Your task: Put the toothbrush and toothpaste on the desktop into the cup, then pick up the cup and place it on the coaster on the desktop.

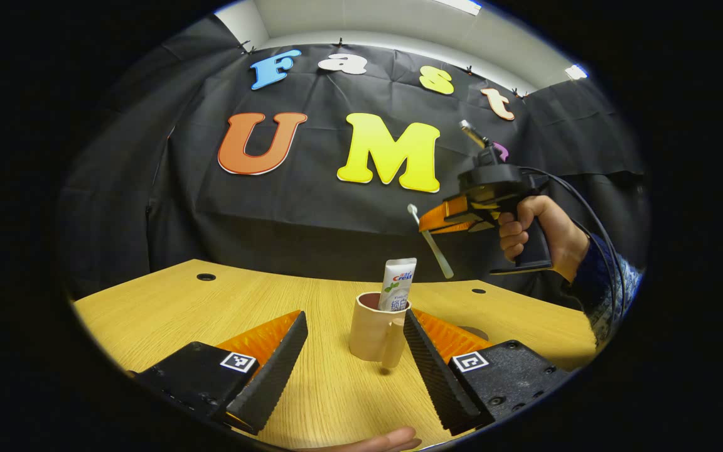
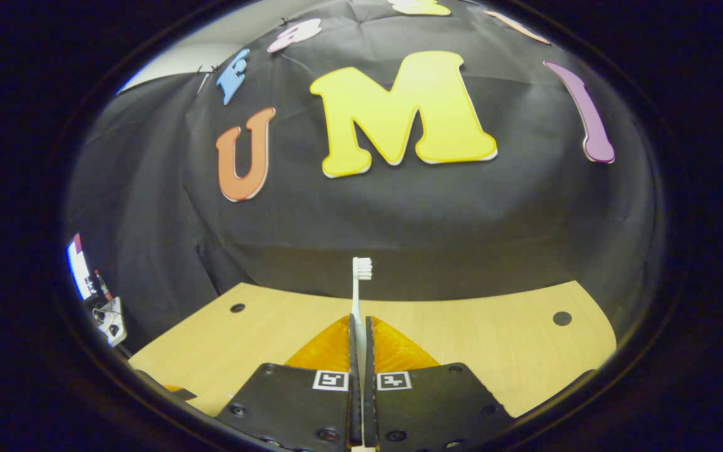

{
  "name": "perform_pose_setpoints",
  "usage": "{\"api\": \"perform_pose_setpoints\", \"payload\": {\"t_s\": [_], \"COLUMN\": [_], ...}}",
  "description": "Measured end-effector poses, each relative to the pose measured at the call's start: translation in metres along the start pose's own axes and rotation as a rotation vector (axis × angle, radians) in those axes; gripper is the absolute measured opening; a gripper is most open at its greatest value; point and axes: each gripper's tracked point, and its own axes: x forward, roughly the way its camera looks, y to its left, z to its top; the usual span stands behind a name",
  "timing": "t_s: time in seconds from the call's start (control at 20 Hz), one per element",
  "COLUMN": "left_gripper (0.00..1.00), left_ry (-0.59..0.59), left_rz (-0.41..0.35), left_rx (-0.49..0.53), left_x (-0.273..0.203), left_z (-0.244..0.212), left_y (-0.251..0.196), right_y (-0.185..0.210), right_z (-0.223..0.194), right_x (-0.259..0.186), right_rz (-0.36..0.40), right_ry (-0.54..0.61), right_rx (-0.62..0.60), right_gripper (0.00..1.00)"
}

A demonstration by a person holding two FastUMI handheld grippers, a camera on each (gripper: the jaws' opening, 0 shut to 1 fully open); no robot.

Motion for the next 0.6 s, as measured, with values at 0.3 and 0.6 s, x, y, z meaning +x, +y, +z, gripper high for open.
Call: {"api": "perform_pose_setpoints", "payload": {"t_s": [0.3, 0.6], "left_gripper": [0.98, 0.98], "left_ry": [0.007, 0.015], "left_rz": [-0.003, -0.011], "left_rx": [-0.017, -0.020], "left_x": [-0.001, -0.001], "left_z": [0.000, -0.003], "left_y": [0.000, -0.002], "right_y": [0.011, 0.023], "right_z": [0.012, 0.009], "right_x": [0.004, 0.016], "right_rz": [0.130, 0.233], "right_ry": [-0.169, -0.239], "right_rx": [0.032, 0.055], "right_gripper": [0.01, 0.02]}}
